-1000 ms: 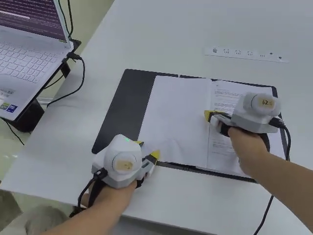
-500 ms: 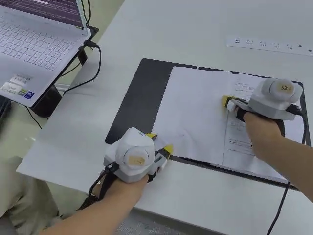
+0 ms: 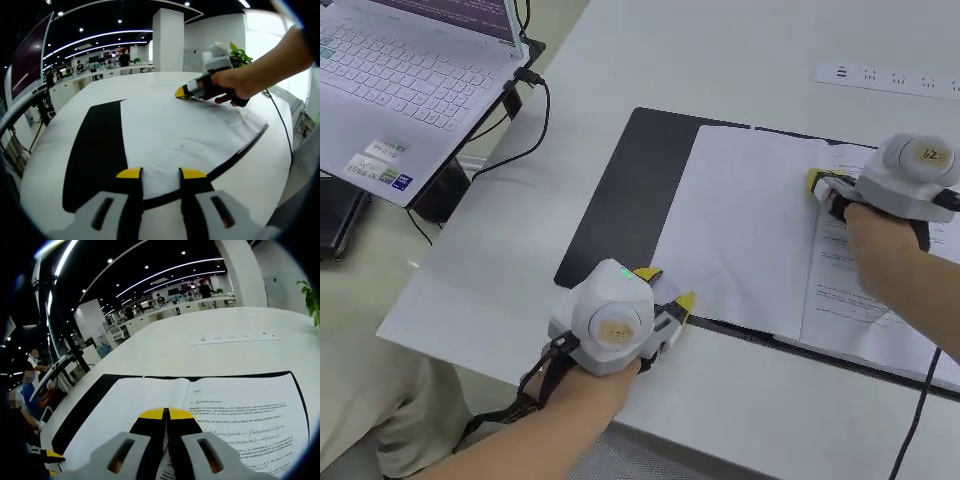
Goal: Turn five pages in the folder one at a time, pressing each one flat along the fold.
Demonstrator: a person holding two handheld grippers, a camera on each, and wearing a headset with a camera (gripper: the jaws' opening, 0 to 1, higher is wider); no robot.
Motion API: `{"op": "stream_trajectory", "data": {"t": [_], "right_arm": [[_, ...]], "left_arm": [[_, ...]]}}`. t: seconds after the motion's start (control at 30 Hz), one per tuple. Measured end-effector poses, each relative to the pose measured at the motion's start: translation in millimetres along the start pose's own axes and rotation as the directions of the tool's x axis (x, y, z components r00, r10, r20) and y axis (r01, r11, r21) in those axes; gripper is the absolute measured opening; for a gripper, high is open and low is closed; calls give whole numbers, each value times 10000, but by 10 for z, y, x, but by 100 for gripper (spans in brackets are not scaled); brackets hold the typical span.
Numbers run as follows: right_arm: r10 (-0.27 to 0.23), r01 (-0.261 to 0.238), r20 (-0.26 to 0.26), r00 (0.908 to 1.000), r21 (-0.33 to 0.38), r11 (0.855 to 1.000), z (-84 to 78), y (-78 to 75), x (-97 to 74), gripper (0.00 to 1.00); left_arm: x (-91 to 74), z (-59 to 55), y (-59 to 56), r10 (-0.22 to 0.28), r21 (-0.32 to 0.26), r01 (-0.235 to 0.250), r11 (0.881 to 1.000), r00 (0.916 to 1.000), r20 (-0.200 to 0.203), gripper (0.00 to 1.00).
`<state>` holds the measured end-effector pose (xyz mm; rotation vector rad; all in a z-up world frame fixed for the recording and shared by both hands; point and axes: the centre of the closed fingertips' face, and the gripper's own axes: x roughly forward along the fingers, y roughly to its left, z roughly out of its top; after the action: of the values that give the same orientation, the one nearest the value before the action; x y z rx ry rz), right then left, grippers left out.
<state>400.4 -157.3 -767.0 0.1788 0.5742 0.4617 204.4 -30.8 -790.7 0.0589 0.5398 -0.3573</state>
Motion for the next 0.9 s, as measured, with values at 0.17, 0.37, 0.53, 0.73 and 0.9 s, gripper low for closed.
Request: {"op": "stream_trajectory", "data": {"t": [0.17, 0.37, 0.53, 0.73, 0.9], "right_arm": [[-276, 277, 63, 9996, -128, 9995, 132, -144, 177, 0], [-470, 474, 132, 9988, -359, 9982, 207, -337, 338, 0], [-466, 472, 122, 9988, -523, 9975, 226, -358, 391, 0], [-347, 351, 173, 9992, -246, 9991, 237, -396, 430, 0], [-173, 174, 59, 9998, -45, 9998, 158, -359, 419, 0]], "left_arm": [[-1, 3, -5, -6, -26, 6, 10000, 10000, 19, 27], [-7, 7, -9, -12, -29, 12, 10000, 10000, 46, 27], [-10, 9, -13, -19, -34, 20, 10000, 10000, 80, 27], [-8, 11, -19, -37, -35, 37, 10000, 10000, 82, 27], [-10, 14, -25, -59, -74, 59, 10000, 10000, 65, 27]]}}
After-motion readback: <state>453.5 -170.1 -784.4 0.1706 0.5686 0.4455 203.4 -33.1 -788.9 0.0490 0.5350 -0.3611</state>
